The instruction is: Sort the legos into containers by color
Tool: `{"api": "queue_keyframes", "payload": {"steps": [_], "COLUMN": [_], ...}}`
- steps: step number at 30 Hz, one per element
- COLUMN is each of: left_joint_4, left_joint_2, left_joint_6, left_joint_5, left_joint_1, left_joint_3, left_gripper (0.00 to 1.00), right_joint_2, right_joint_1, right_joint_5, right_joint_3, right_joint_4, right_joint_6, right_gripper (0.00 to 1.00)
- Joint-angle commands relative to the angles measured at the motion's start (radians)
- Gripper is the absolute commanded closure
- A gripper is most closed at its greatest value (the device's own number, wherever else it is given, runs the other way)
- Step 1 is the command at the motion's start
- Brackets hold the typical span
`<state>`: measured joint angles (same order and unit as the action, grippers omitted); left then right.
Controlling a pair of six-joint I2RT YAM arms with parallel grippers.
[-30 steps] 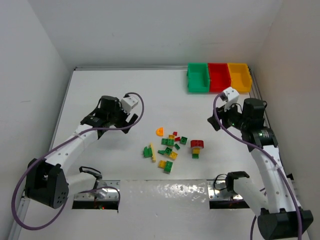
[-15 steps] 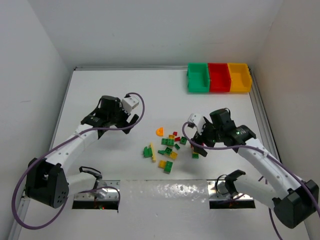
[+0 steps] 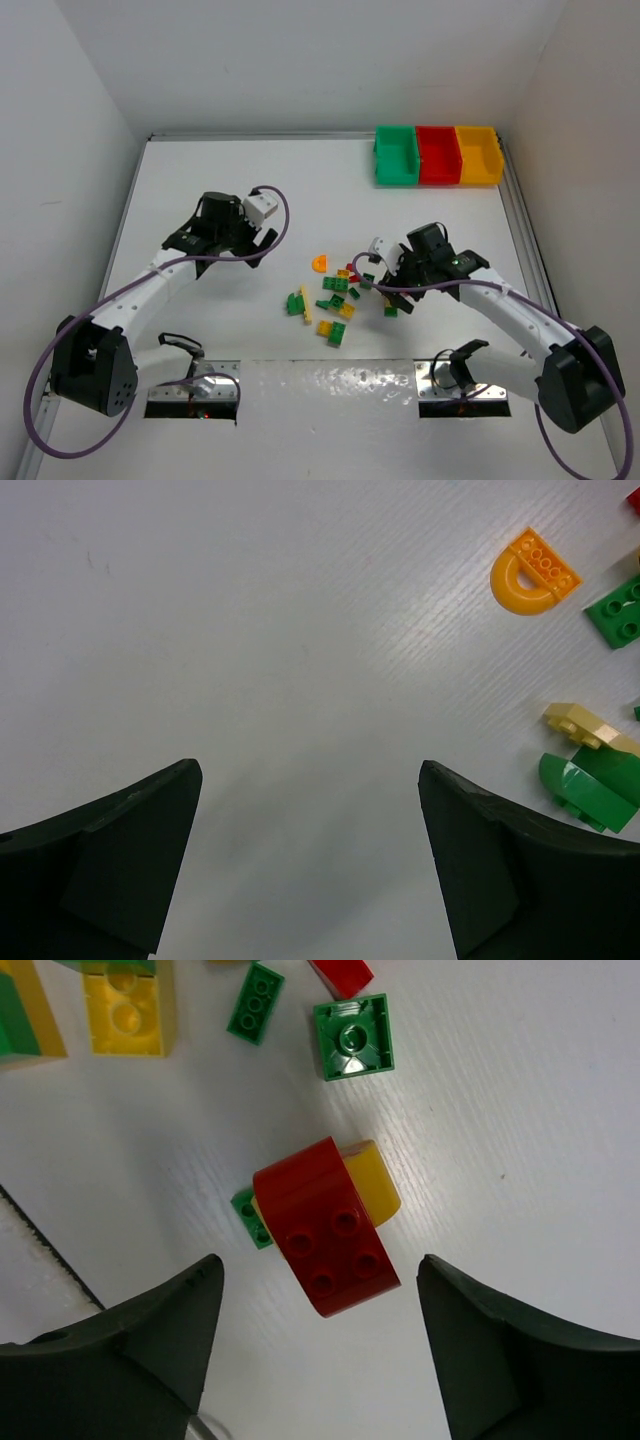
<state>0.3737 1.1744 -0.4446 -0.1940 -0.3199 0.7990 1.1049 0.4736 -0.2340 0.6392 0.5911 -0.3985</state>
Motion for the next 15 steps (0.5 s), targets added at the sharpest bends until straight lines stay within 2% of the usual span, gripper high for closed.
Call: {"api": "queue_keyframes", "payload": {"steps": [1, 2, 4, 11, 13, 14, 15], "left_joint_4": [-0.05, -0.052, -0.056, -0.055, -0.058, -0.058, -0.059], "left_joint_2": [-0.021, -0.022, -0.024, -0.033, -0.036, -0.038, -0.038], "left_joint_6": [0.001, 0.003, 0.003, -0.002, 0.003, 0.004, 0.006], "left_joint_5": [-0.002, -0.007, -0.007, 0.004, 0.002, 0.002, 0.002], "left_joint_1": [-0.01, -0.01, -0.01, -0.01, -0.01, -0.01, -0.01], "left_joint_3": [-0.014, -0.015, -0.017, -0.027, -0.035, -0.038, -0.038], "left_gripper": [0.11, 0.11, 0.11, 0.11, 0.11, 0.11, 0.11], "right_joint_2": [-0.011, -0.01, -0.005, -0.004, 0.007, 0.013, 0.018], "right_joint_1": [0.003, 0.003, 0.003, 0.003, 0.003, 0.003, 0.003], "right_joint_5": [0.041, 0.039, 0.041, 0.053, 0.047, 0.045, 0.03], "right_joint_3": [-0.018, -0.03, -0.044, -0.07, -0.064, -0.056, -0.052], "right_joint_4": [-0.077, -0.102, -0.131, -0.178, -0.178, -0.172, -0.153], "right_joint_6": [-0.023, -0.011, -0.003, 0.003, 0.006, 0.007, 0.004], "right_gripper": [0.25, 0.33, 0.39, 0.43, 0.51, 0.58, 0.6]}}
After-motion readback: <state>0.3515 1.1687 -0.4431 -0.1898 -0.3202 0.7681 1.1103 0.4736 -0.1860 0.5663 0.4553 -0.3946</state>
